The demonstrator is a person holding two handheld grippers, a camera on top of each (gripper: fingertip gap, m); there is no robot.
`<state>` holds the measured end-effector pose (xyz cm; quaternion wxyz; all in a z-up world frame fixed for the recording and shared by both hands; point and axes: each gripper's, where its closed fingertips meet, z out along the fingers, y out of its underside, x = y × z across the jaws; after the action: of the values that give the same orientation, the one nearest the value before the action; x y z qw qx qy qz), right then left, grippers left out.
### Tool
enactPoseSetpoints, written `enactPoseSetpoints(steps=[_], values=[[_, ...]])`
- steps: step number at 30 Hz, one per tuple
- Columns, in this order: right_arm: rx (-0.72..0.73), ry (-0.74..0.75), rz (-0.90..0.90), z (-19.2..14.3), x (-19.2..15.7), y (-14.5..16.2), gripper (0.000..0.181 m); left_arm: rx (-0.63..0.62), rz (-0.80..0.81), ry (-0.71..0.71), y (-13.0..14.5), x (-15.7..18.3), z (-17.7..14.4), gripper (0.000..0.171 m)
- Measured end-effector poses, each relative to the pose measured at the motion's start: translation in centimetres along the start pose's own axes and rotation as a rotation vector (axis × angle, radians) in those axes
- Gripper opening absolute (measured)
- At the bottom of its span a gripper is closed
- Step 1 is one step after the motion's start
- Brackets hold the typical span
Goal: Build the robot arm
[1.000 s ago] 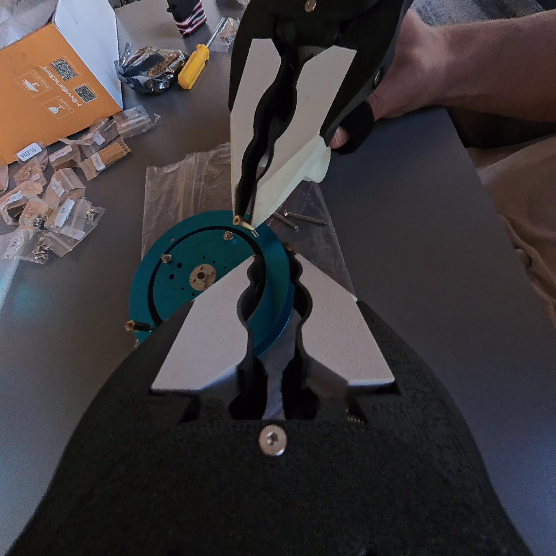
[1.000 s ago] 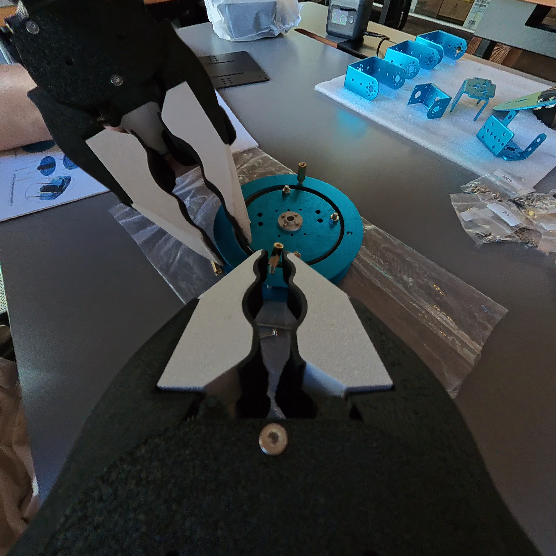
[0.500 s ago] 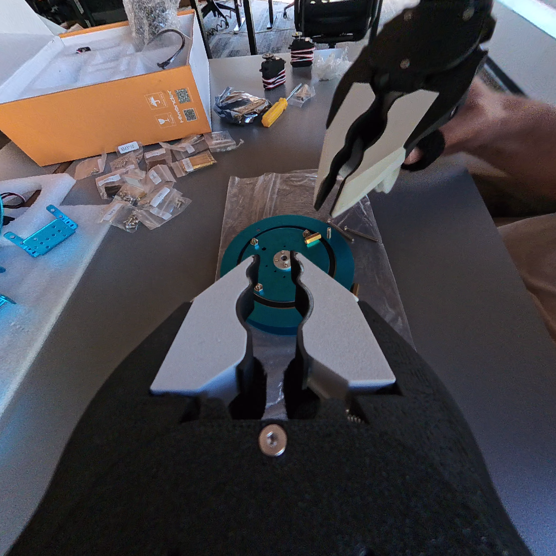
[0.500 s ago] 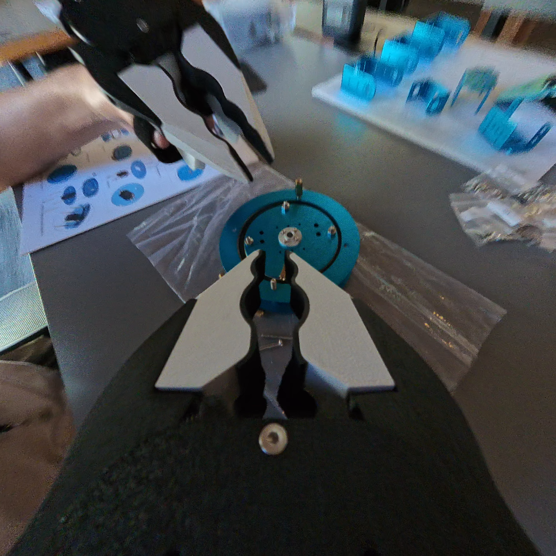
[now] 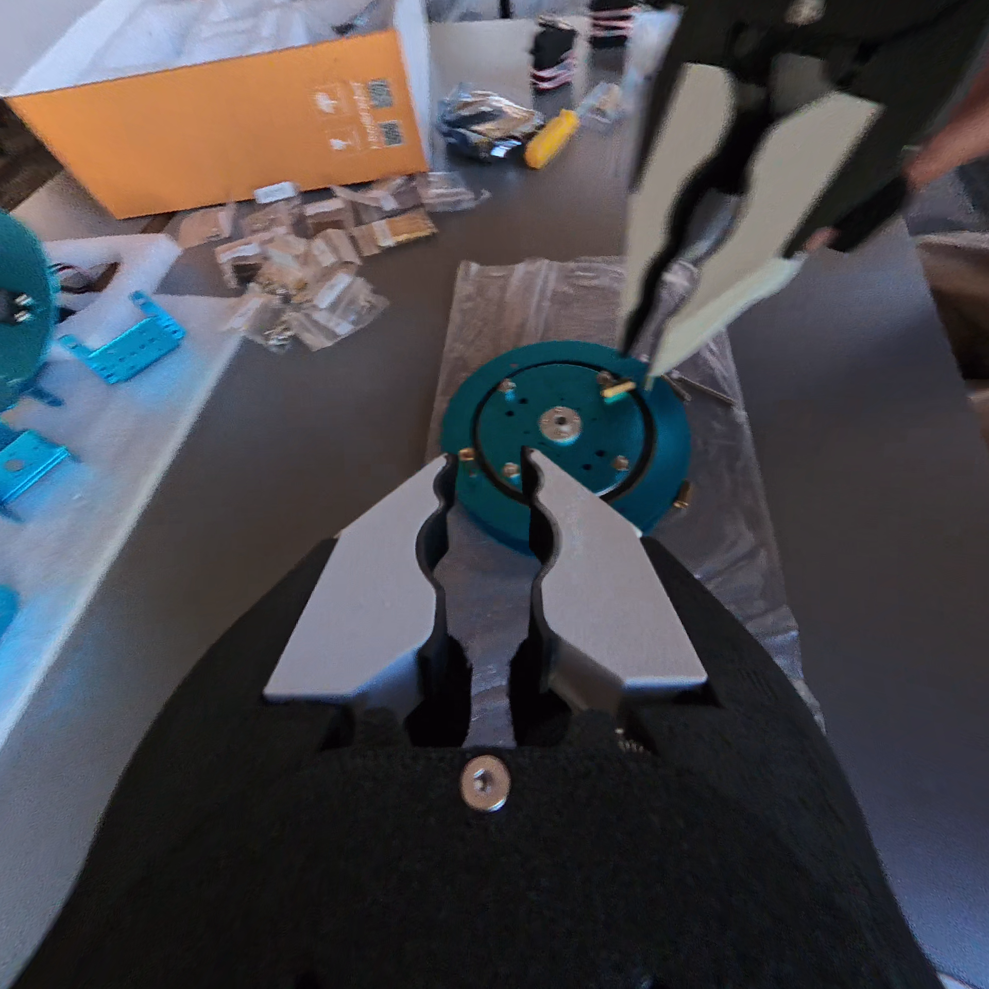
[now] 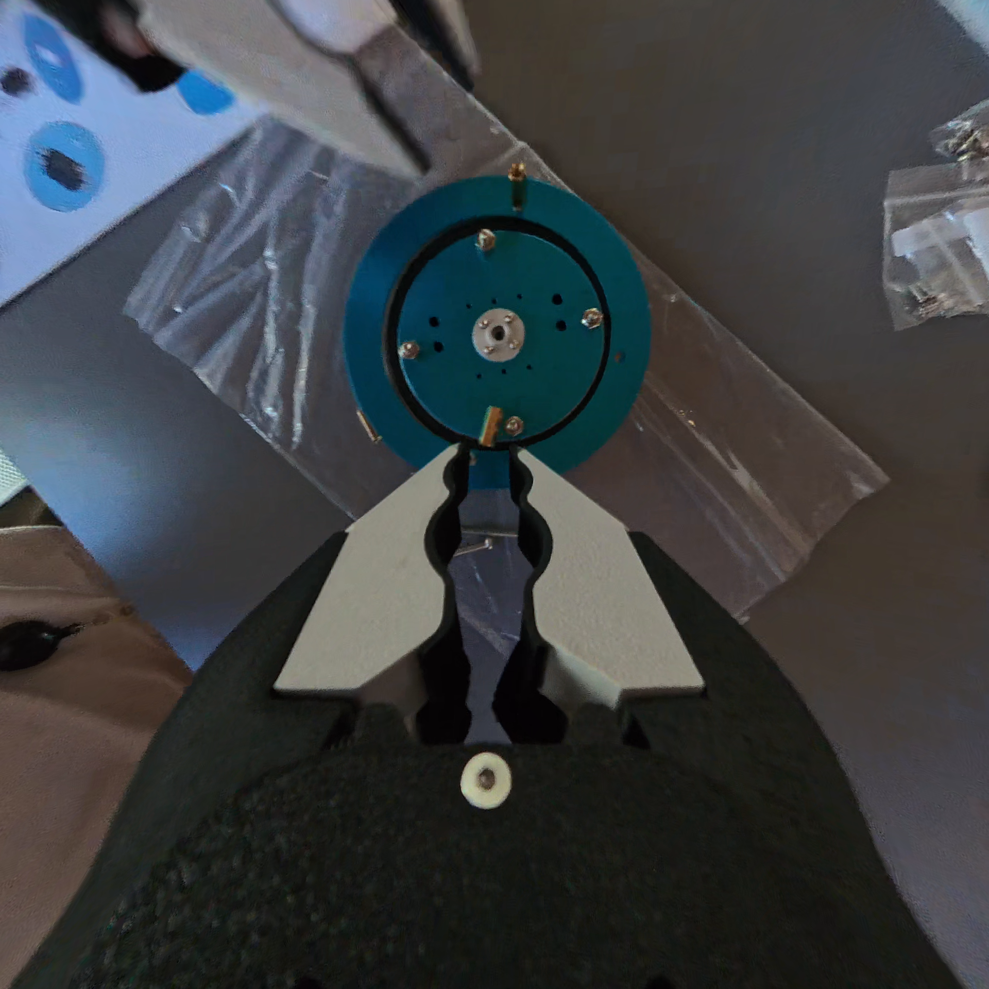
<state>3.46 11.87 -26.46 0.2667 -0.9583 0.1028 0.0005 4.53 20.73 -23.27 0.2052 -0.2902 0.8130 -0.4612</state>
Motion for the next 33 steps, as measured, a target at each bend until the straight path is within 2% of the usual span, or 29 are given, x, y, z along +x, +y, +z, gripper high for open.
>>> enactPoseSetpoints(steps=[3,7,9,12,17,27,33], values=[[0.158,0.011,-0.005,-0.9,-0.3,0.8,0.017,-0.026,-0.132,0.003,1.1,-1.6,0.2,0.031],[0.355,-0.002,-0.002,-0.4,-1.5,1.1,0.038,-0.051,-0.218,0.083,2.4,-1.1,1.3,0.032],[0.417,0.043,0.007,-0.3,-1.1,0.6,0.038,-0.061,-0.238,0.093,2.7,-0.9,1.8,0.031],[0.389,0.09,0.023,0.5,-0.2,0.6,0.048,-0.094,-0.243,0.094,3.3,-0.6,2.4,0.031],[0.374,0.121,0.007,0.8,0.6,0.4,0.043,-0.116,-0.238,0.116,3.5,0.0,2.3,0.024],[0.378,0.145,0.012,0.6,1.9,0.4,0.042,-0.133,-0.236,0.131,3.6,0.3,2.0,0.023],[0.4,0.157,-0.05,-0.5,0.2,1.0,0.041,-0.133,-0.236,0.128,3.6,0.2,2.0,0.023]])
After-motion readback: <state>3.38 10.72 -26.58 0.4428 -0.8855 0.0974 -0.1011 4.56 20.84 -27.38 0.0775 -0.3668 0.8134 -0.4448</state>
